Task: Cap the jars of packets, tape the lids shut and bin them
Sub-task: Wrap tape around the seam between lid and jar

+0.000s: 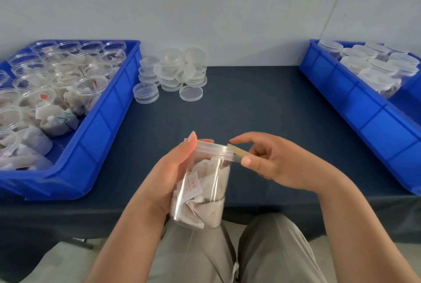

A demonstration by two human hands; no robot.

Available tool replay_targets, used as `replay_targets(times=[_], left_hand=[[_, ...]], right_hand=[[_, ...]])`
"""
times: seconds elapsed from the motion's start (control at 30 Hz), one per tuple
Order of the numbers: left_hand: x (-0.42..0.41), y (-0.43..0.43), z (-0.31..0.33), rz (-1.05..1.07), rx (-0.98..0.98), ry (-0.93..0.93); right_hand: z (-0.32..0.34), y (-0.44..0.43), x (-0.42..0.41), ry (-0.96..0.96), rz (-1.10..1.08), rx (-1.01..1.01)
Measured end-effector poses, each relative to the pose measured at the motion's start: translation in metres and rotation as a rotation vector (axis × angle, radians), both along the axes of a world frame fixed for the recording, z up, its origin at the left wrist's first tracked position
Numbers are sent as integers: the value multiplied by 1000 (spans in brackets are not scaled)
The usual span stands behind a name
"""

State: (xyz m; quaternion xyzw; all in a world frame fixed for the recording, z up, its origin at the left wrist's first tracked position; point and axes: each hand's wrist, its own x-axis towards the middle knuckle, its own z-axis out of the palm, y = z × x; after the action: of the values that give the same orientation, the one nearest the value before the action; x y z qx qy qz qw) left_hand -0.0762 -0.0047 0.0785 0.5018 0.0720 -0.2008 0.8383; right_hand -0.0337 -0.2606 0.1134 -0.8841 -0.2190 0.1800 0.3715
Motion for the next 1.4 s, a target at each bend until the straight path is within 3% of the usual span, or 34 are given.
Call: replay_targets(times=[0.2,0.27,0.37,0.53,0.6,0.73,0.9,1.1,1.23,1.4], left_hand=[[1,-9,2,-163,-161,-197],[1,-5,1,-225,-112,-246],[1,5,6,-248,113,-282],[5,3,6,69,409,-407],[3,1,8,60,490,-421],[0,-7,4,235,781,-501],[-11,-21,-10,157,797,-581],[-3,-7,-13,220,899,-665],[1,2,-11,254,926,-597],[-2,7,-15,288,739,-456]], right_hand=[[-2,11,0,1,77,75],[-5,15,-3,23,131,98],[-9,14,-9,36,129,104],[-15,19,-16,-14,53,218],[-16,21,-18,-65,-43,170],[-21,31,-21,-163,-148,66],[-24,41,-27,-150,-216,128],[-22,33,-36,-17,-112,130],[-12,20,-41,-47,-52,11],[-3,12,-41,-152,-6,-91]])
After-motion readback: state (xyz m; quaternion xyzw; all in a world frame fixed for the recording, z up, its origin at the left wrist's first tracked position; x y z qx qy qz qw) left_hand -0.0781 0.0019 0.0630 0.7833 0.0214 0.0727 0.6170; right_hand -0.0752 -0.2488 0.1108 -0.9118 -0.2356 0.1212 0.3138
